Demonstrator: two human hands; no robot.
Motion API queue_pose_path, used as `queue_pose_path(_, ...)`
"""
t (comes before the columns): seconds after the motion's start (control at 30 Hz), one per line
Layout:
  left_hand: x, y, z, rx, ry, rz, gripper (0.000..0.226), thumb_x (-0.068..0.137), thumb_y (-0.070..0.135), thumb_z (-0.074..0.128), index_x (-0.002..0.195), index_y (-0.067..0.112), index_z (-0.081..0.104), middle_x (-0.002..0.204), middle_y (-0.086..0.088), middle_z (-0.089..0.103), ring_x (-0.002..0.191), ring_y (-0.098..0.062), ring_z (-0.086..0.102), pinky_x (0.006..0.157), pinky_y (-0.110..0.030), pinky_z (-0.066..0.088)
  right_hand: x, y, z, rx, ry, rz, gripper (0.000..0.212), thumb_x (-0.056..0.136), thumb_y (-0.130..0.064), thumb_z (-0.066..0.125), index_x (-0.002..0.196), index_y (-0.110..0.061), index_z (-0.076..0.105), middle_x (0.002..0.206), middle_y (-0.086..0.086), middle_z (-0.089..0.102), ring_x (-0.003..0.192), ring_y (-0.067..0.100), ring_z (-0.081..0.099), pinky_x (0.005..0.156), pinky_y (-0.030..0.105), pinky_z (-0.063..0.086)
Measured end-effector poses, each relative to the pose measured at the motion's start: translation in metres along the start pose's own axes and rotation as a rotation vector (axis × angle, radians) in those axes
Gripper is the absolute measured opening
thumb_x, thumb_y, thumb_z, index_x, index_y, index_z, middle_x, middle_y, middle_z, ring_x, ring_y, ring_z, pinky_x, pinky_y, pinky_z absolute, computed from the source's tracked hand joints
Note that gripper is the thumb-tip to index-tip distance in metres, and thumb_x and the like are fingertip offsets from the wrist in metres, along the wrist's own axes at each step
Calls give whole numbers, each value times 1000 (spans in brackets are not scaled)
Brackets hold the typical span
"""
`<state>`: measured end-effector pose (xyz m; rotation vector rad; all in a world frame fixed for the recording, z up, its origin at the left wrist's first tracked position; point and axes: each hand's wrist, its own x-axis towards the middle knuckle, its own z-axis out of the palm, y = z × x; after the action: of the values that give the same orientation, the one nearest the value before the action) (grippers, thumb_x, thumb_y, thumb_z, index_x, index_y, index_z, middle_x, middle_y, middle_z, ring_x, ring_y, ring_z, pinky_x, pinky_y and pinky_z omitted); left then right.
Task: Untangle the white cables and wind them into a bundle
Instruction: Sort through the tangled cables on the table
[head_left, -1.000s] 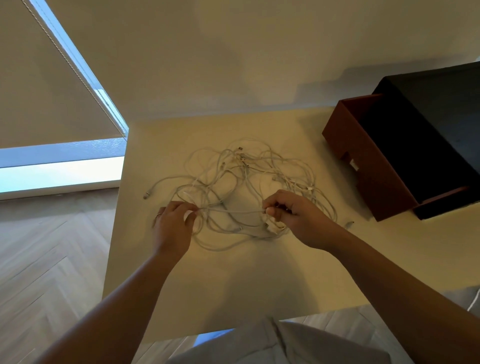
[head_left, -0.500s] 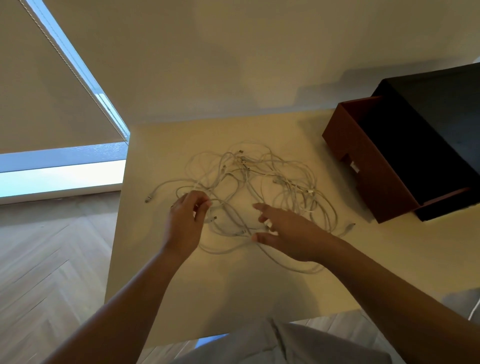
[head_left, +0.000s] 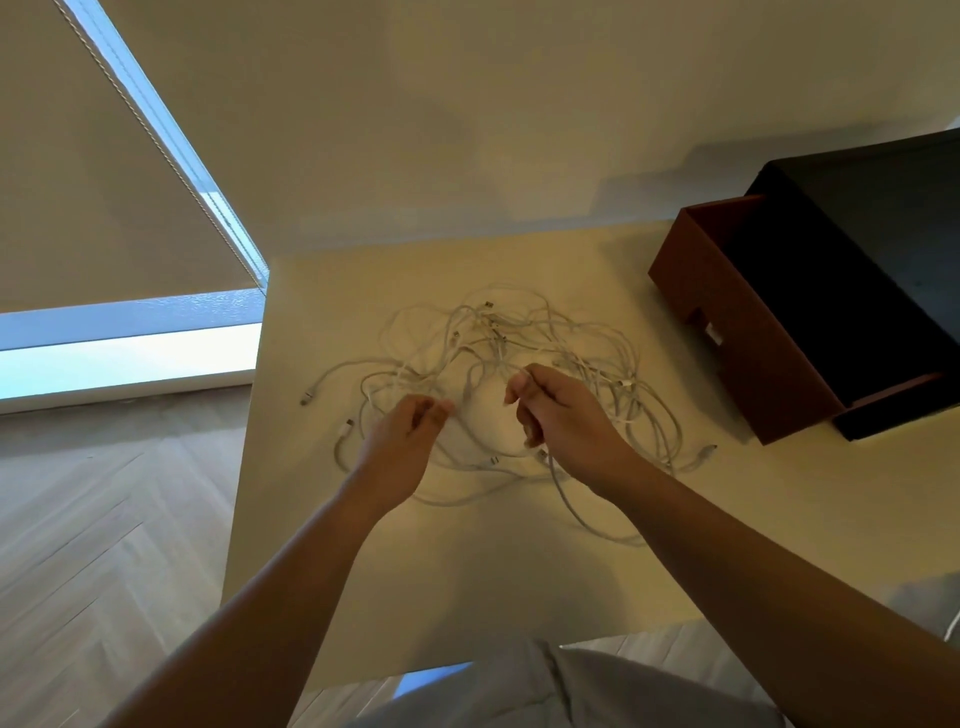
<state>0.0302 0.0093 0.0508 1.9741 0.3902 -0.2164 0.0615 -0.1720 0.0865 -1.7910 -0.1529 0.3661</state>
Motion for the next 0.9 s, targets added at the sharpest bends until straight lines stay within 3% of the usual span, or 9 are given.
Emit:
queue_pose_path(0.07,-6,5,5,-135,-200,-177,55,87,65,33,99,22,65,102,2,70,96,-16,63,76,-24,43,-2,3,4,-3,49,-21,32,101,-26,43,82,-4,57,52,-4,42,49,9,41,54,28,42)
queue_pose_path(0.13,-10,17,11,-371,-330,-243,64,91,65,23,111,21,64,106,3,71,102,-14,65,87,-28,44,-5,8,10,-53,18,-24,30,101,-25,45,79,-7,56,52,-5,43,50,9,41,54,30,41)
queue_pose_path(0.23,-8,34,10,-739,-271,-248,51,98,53,30,114,16,62,105,0,72,104,-18,65,97,-37,47,-17,16,18,-157,-115,-14,28,99,-31,46,78,-18,57,53,-11,45,51,10,43,53,31,41)
queue_pose_path(0.3,-6,37,7,-822,-222,-201,35,102,35,36,112,13,61,101,-2,74,103,-21,67,98,-39,46,-25,21,21,-192,-179,12,29,100,-34,45,82,-15,59,56,-9,46,53,11,44,55,32,44)
queue_pose_path(0.5,-5,33,2,-911,-139,-85,25,104,13,35,122,15,52,88,-2,72,74,-11,70,73,-25,56,-39,37,23,-271,-302,84,27,103,-22,38,88,-9,56,57,-2,46,46,7,45,54,26,46)
queue_pose_path(0.6,4,30,-10,-879,-1,-49,29,105,10,33,127,22,47,69,1,67,49,-5,51,51,-19,47,-48,54,11,-393,-307,154,29,101,-11,36,79,-20,52,60,-6,47,44,3,44,54,22,41)
queue_pose_path(0.73,22,23,-29,-701,111,25,33,106,12,30,131,21,49,60,3,47,43,-3,32,42,-15,29,-62,75,-27,-757,-323,154,19,98,-15,41,87,-25,52,73,-16,51,67,1,50,64,21,35)
queue_pose_path(0.83,26,19,-37,-583,136,91,33,105,13,32,125,25,55,59,6,47,45,-2,34,42,-15,29,-71,103,-61,-1143,-155,45,18,98,-29,45,96,-25,62,93,-6,62,92,21,57,82,33,37)
queue_pose_path(0.9,25,22,-33,-514,140,124,32,105,13,34,120,27,58,59,7,50,46,-2,35,42,-15,29,-75,109,-80,-1243,-39,32,20,96,-34,48,98,-25,66,96,-4,63,99,24,56,92,39,35)
